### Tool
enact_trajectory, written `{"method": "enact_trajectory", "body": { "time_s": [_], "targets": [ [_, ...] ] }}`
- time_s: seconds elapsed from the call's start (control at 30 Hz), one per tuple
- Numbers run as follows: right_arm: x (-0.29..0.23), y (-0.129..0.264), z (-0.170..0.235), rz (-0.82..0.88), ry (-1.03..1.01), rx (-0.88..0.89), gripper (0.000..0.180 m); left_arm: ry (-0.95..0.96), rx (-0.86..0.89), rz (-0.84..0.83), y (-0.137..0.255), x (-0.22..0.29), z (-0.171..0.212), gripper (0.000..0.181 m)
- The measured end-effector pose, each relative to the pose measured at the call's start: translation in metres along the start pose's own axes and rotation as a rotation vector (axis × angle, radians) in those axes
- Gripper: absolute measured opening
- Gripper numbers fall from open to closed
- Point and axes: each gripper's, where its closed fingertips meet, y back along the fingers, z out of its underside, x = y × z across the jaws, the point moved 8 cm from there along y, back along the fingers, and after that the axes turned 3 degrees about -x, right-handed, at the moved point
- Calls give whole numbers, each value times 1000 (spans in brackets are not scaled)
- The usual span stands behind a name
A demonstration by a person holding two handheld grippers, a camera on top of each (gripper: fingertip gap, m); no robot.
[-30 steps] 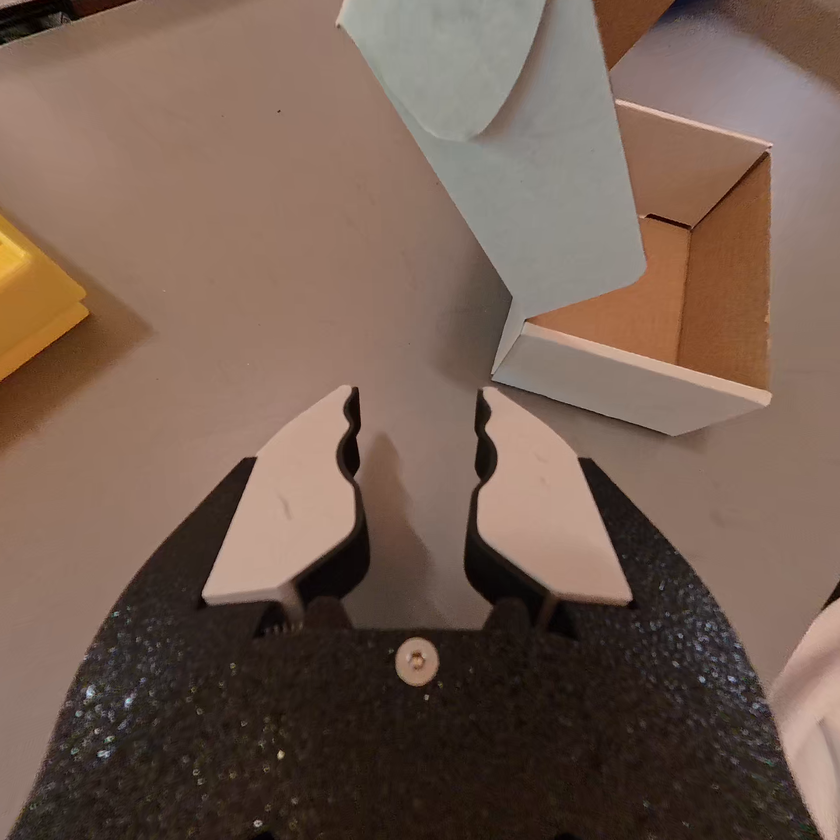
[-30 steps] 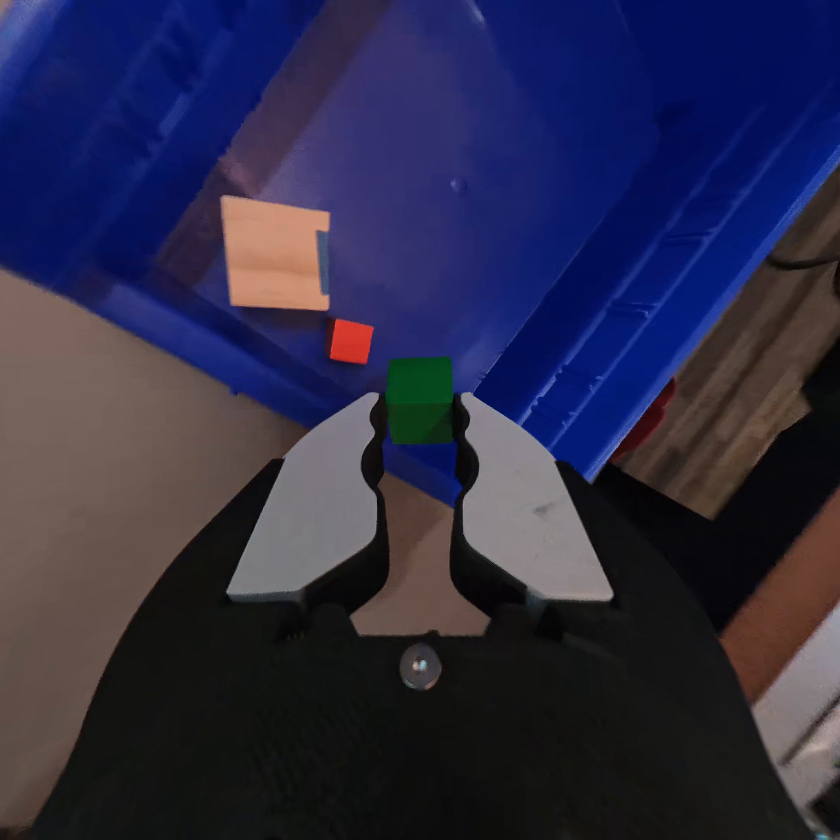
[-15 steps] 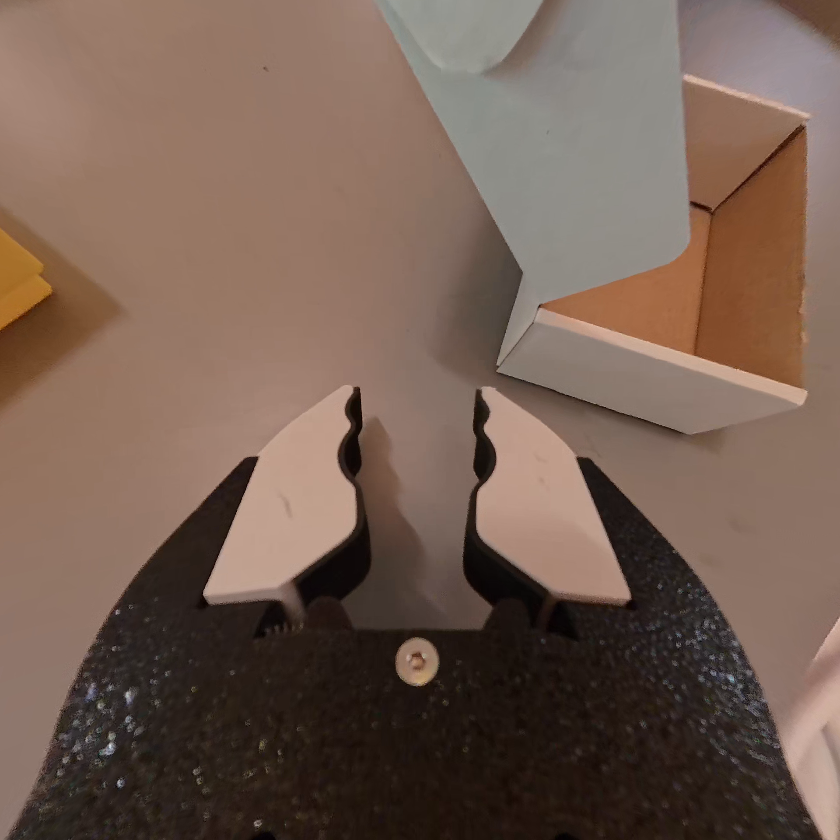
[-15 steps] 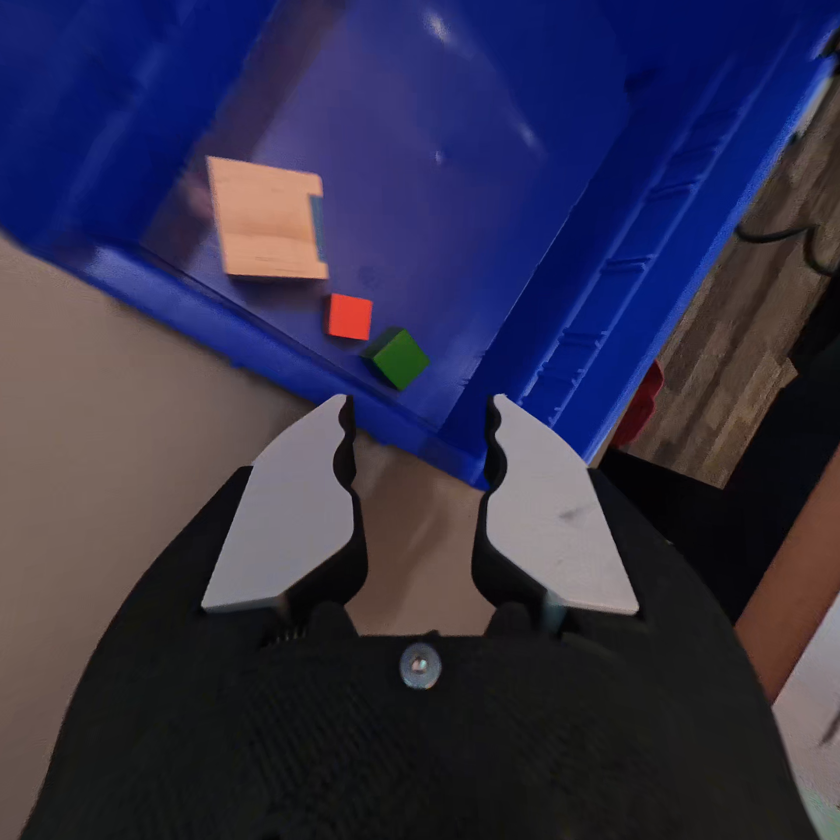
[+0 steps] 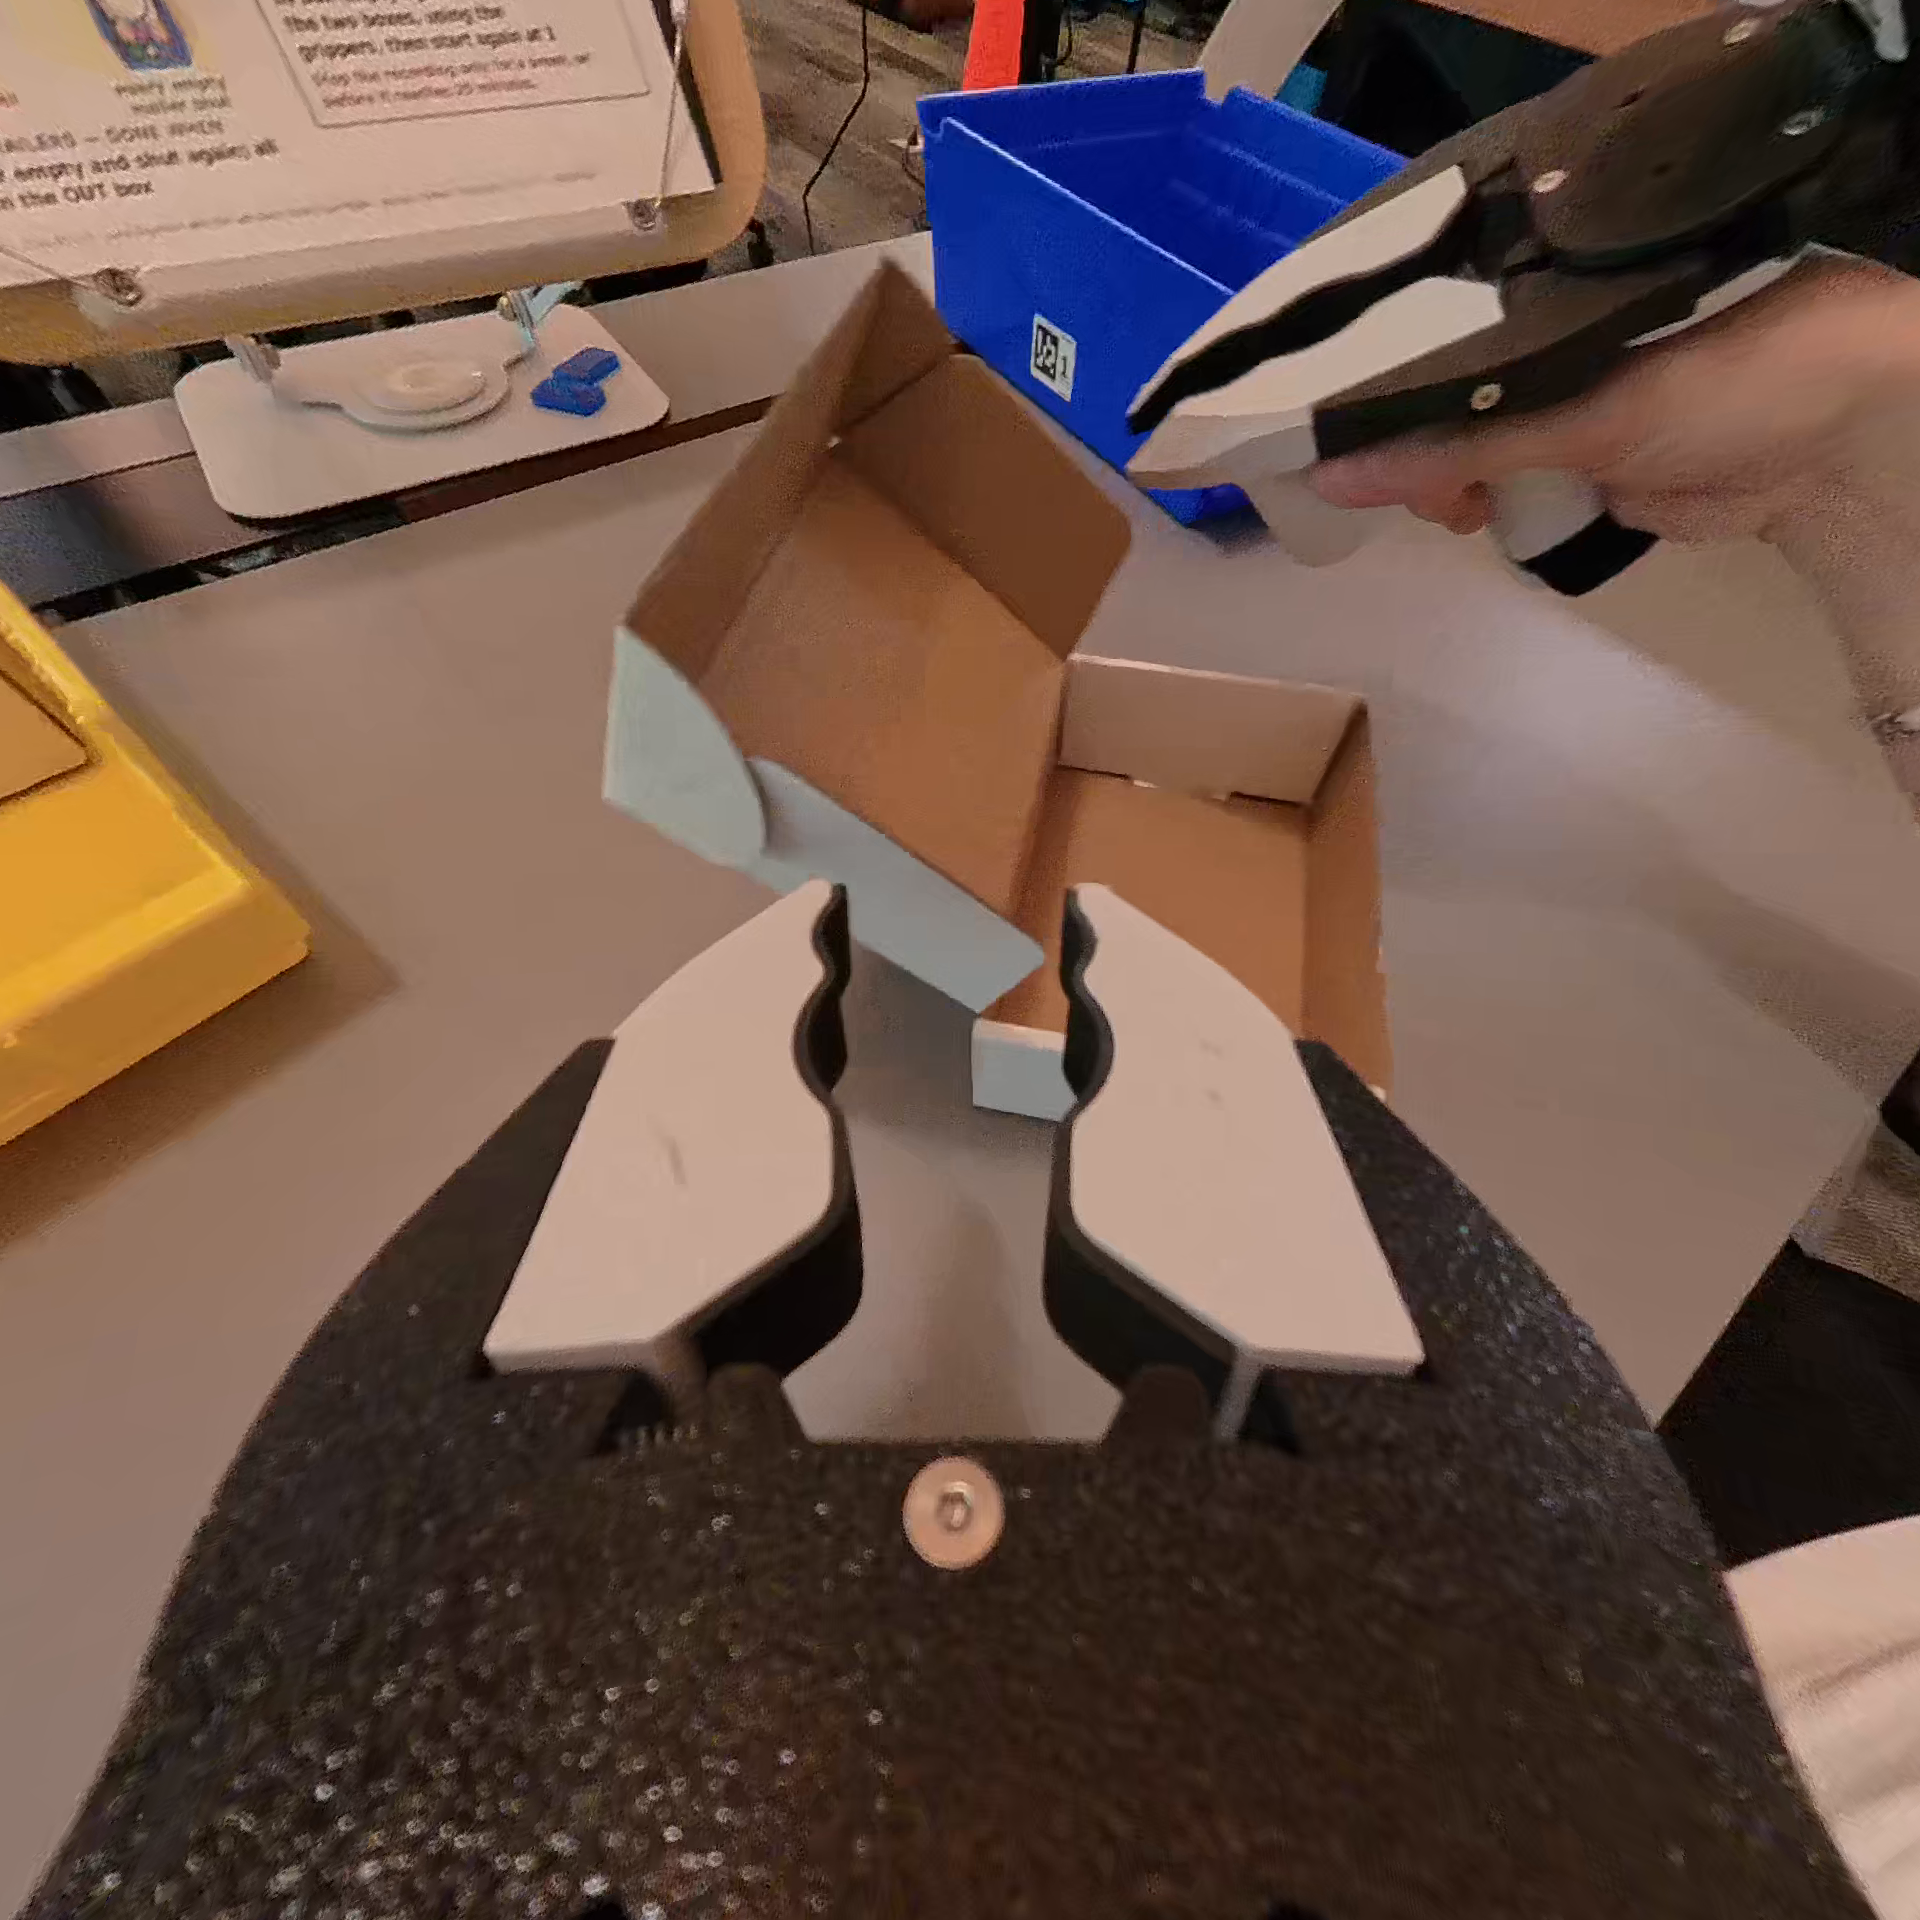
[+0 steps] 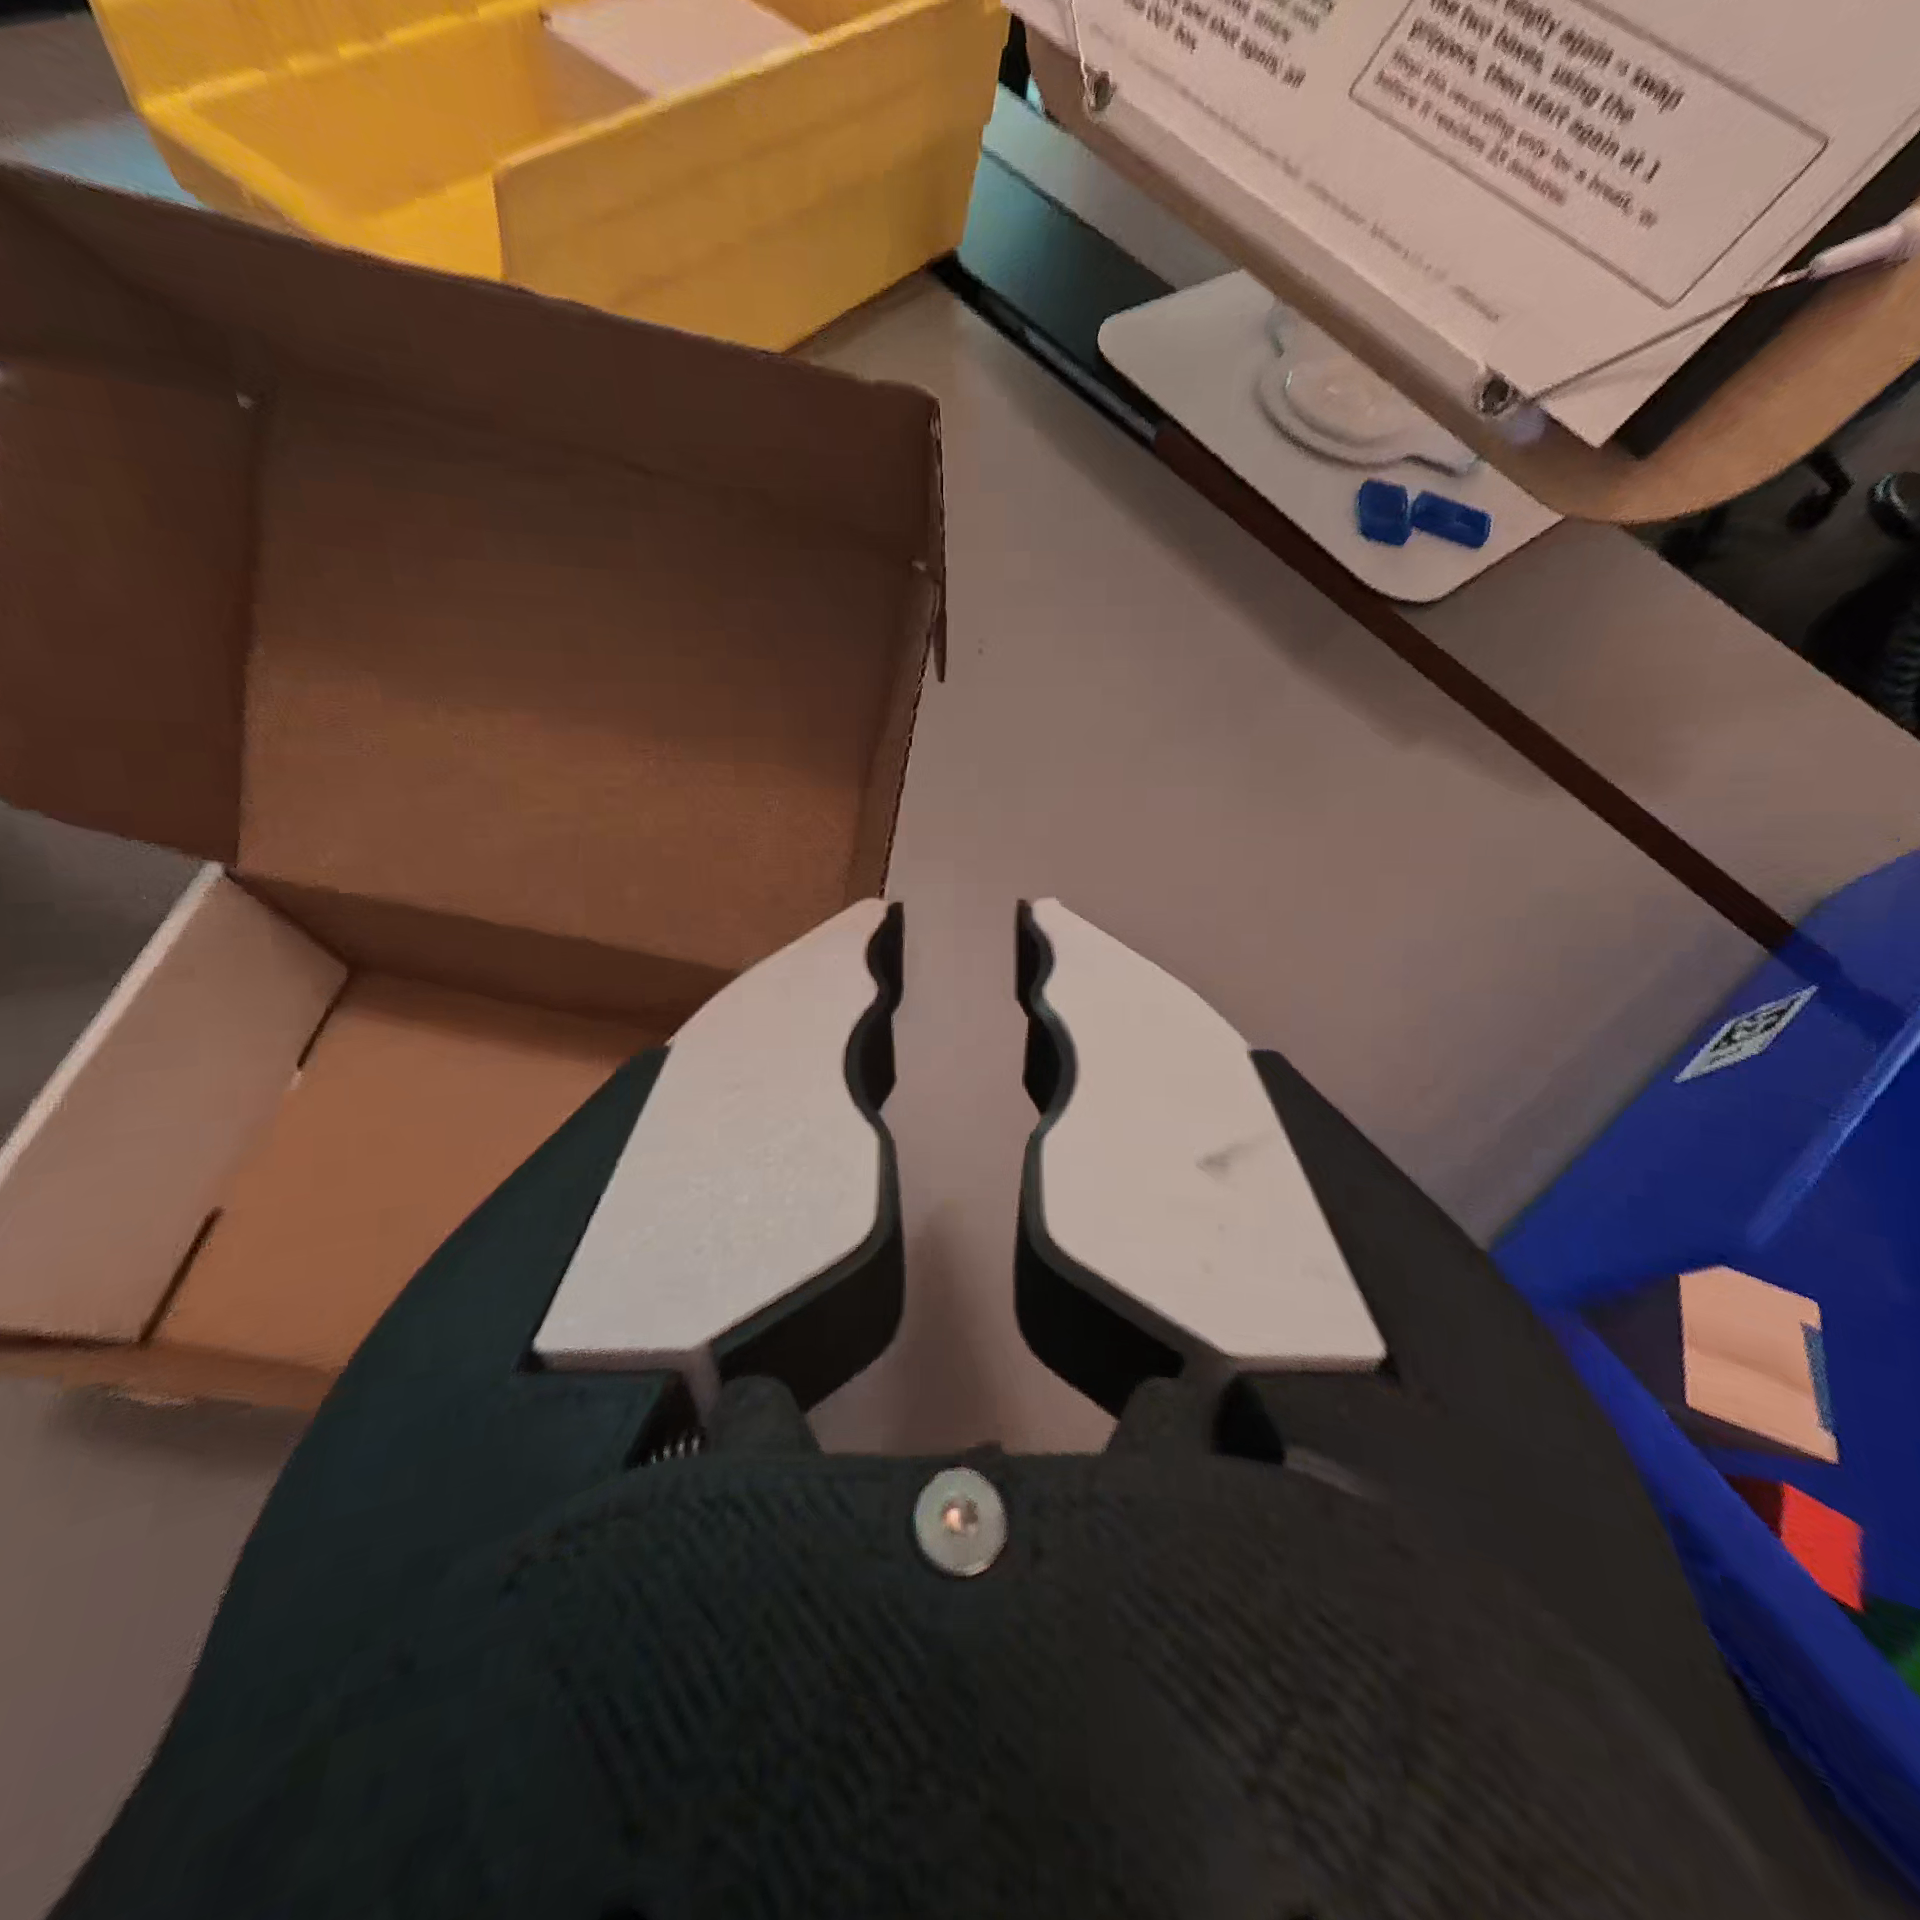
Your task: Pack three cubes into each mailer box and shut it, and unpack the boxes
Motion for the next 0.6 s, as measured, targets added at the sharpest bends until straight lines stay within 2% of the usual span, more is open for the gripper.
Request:
{"method": "enact_trajectory", "body": {
  "time_s": [0.07,0.17,0.23,0.33,0.43,0.5,0.6],
  "targets": [
    [-7,0,-5,-16,14,45,16,-15,-23,-38,-4,5,1,28],
    [-17,0,-11,-81,2,65,32,-7,-112,-57,-14,10,7,31],
    [-16,0,-12,-49,4,44,34,-14,-110,-96,-14,12,5,33],
    [-14,-7,-13,-21,34,26,23,-26,-89,-147,-16,12,-3,27],
    [-15,-18,-15,-23,30,31,4,-48,-92,-206,-21,8,-8,26],
    [-16,-20,-16,-25,3,50,2,-44,-91,-221,-25,6,-9,25],
    [-21,-12,-14,64,-6,113,2,-41,-69,-248,-28,2,-10,22]
  ]
}}
